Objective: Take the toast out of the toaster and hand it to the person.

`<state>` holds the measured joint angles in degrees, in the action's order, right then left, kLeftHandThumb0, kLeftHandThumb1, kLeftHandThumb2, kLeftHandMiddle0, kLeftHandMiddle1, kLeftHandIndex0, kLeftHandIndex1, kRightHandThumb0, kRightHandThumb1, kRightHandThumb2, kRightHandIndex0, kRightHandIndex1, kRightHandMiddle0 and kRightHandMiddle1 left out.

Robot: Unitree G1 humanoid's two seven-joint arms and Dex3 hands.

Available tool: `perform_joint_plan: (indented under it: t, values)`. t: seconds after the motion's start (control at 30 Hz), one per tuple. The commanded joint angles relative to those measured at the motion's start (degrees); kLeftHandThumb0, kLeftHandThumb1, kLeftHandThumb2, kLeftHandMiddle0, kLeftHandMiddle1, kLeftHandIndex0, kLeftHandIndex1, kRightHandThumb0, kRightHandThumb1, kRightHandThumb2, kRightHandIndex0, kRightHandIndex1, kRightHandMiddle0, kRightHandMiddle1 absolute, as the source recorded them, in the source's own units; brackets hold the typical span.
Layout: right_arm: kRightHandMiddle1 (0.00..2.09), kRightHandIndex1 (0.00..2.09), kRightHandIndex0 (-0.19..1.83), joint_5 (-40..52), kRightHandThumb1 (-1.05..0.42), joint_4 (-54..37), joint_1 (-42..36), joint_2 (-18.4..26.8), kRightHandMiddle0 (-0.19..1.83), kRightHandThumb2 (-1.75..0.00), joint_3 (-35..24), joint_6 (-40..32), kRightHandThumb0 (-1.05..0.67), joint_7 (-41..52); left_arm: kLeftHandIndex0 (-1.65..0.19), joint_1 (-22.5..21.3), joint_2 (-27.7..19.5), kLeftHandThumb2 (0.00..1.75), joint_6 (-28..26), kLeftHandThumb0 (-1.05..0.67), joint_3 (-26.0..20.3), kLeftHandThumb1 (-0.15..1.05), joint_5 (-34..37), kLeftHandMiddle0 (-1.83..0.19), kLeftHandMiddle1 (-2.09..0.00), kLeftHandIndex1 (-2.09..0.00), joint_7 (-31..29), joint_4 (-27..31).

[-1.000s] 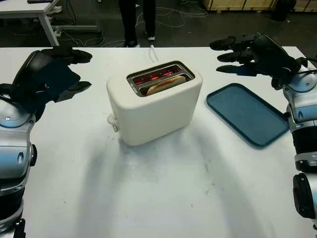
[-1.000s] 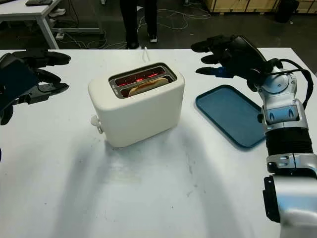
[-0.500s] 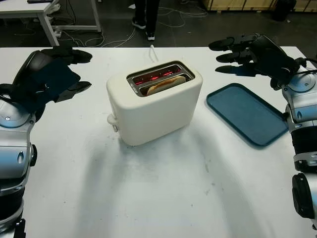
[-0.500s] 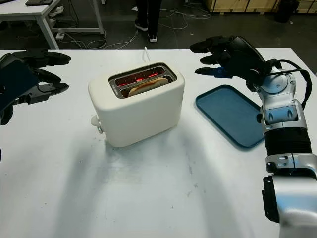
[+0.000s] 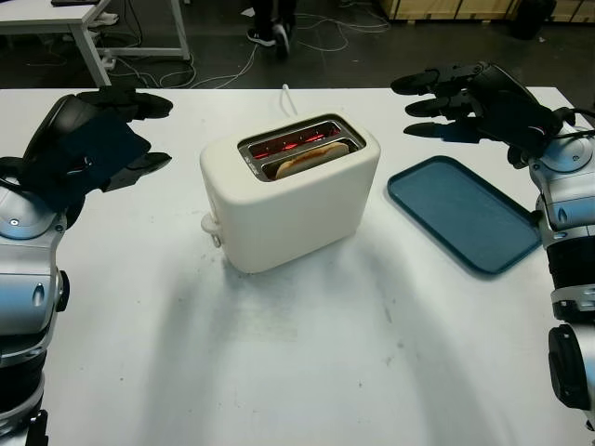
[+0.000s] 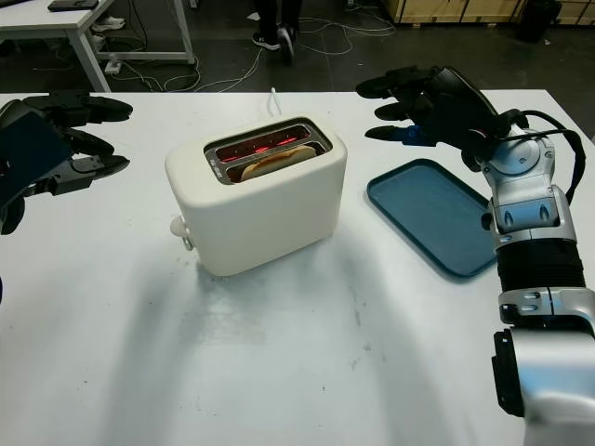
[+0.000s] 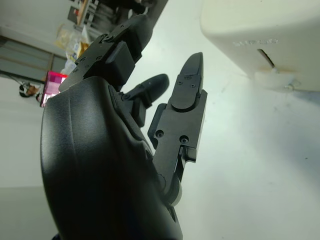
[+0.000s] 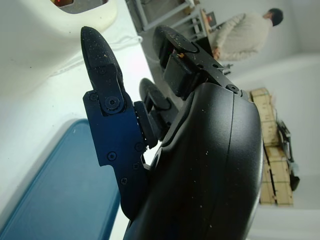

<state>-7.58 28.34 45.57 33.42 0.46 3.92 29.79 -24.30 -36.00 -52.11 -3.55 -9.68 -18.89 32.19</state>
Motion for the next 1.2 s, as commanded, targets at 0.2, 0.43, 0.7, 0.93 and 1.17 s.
perform_joint_plan:
  t: [0.2, 0.43, 0.7, 0.93, 1.17]
  values:
    - [0.00, 0.01, 0.71, -0.1, -0.89, -2.6, -0.9, 0.4, 0.65, 0.00, 0.3, -2.3, -0.59, 0.2, -0.52, 0.5, 0.3, 0.09, 0.4, -0.14, -0.1, 0.92, -0.1, -0.28, -1.04, -0.30, 0.4, 0.4]
    - [0.00, 0.02, 0.71, 0.4, -0.89, -2.6, -1.2, 0.4, 0.65, 0.00, 0.0, -1.7, -0.58, 0.4, -0.52, 0.2, 0.6, 0.08, 0.0, -0.15, -0.2, 0.92, -0.1, -0.28, -1.05, -0.30, 0.5, 0.4]
    - [0.00, 0.02, 0.72, 1.3, -0.88, 0.2, -0.7, -0.1, 0.65, 0.00, -0.3, 0.1, -0.57, 0.6, -0.52, 0.5, 0.7, 0.09, 0.8, -0.16, 0.1, 0.92, -0.3, -0.28, -1.05, -0.30, 0.7, 0.1]
    - [0.01, 0.02, 0.72, 1.1, -0.88, 1.0, -0.7, 0.1, 0.66, 0.00, -0.2, 1.3, -0.56, 0.4, -0.52, 0.6, 1.1, 0.07, 0.5, -0.16, 0.0, 0.92, -0.2, -0.27, -1.04, -0.30, 0.8, 0.1]
    - [0.01, 0.02, 0.72, 1.0, -0.88, 0.9, -0.7, 0.0, 0.66, 0.00, -0.1, 1.1, -0.57, 0.3, -0.53, 1.2, 0.9, 0.07, 1.2, -0.16, -0.1, 0.92, -0.5, -0.29, -1.06, -0.31, 0.7, 0.2]
